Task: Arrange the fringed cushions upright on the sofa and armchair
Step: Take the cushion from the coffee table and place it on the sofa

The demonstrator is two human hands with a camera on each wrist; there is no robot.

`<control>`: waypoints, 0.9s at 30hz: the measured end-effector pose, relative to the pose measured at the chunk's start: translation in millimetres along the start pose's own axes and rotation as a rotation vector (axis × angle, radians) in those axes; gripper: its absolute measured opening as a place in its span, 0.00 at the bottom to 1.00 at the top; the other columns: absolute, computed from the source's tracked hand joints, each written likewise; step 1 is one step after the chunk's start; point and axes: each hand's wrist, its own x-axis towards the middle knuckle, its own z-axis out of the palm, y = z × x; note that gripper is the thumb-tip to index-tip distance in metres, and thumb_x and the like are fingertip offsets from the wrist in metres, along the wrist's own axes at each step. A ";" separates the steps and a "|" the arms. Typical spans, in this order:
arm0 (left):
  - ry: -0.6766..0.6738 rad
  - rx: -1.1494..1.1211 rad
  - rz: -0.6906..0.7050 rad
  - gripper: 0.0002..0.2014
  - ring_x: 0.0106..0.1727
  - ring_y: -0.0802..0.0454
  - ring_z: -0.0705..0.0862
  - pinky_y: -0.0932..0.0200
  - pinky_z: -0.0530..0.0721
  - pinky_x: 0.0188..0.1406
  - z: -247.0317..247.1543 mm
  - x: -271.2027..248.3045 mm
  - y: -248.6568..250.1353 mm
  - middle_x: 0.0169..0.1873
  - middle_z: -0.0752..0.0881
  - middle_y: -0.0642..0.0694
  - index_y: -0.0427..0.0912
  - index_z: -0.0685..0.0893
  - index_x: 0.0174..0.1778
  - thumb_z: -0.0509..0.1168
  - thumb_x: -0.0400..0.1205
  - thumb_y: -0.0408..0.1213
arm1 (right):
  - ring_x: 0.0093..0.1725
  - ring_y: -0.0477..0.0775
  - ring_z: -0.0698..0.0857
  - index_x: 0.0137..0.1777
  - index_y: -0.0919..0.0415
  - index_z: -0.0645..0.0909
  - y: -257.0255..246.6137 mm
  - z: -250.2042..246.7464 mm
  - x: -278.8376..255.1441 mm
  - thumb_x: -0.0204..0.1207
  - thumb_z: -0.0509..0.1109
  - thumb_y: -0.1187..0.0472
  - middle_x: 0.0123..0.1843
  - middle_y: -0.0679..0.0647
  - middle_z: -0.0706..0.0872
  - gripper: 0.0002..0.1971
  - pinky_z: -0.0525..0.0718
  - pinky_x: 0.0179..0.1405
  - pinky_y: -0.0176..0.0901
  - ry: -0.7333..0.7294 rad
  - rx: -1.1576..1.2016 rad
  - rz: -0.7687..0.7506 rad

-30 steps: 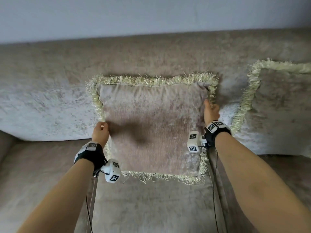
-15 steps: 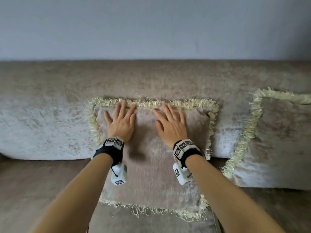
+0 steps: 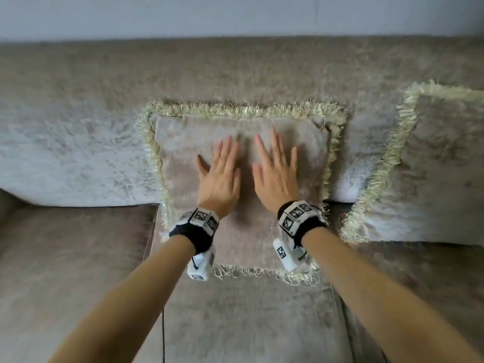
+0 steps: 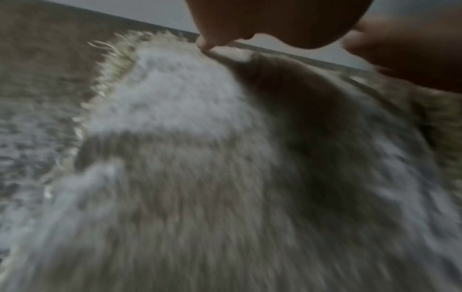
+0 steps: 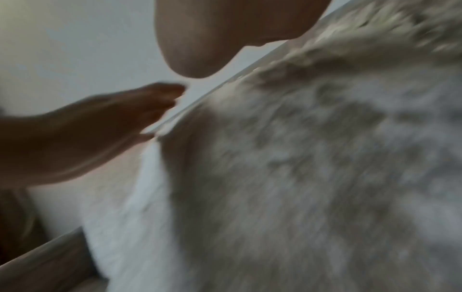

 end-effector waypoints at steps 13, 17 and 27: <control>-0.122 -0.408 -0.787 0.25 0.82 0.36 0.49 0.28 0.54 0.76 62.9 -86.1 -148.3 0.83 0.44 0.46 0.53 0.45 0.83 0.42 0.89 0.39 | 0.86 0.62 0.50 0.86 0.42 0.45 129.0 67.1 -73.7 0.85 0.37 0.44 0.87 0.55 0.37 0.28 0.51 0.79 0.74 -0.051 0.106 0.585; 0.074 -0.384 -0.769 0.28 0.83 0.44 0.38 0.28 0.47 0.75 73.6 -127.9 -86.0 0.83 0.37 0.48 0.59 0.37 0.81 0.41 0.87 0.49 | 0.86 0.61 0.47 0.86 0.47 0.36 48.7 60.4 -117.0 0.87 0.46 0.47 0.87 0.56 0.37 0.32 0.45 0.82 0.64 0.018 0.169 0.378; 0.000 -0.653 -0.987 0.25 0.84 0.44 0.46 0.48 0.43 0.83 145.4 -137.5 -96.7 0.83 0.45 0.45 0.43 0.43 0.83 0.37 0.89 0.42 | 0.85 0.62 0.36 0.83 0.58 0.56 79.9 140.6 -156.2 0.85 0.48 0.55 0.87 0.59 0.35 0.26 0.49 0.81 0.72 -0.217 0.274 0.705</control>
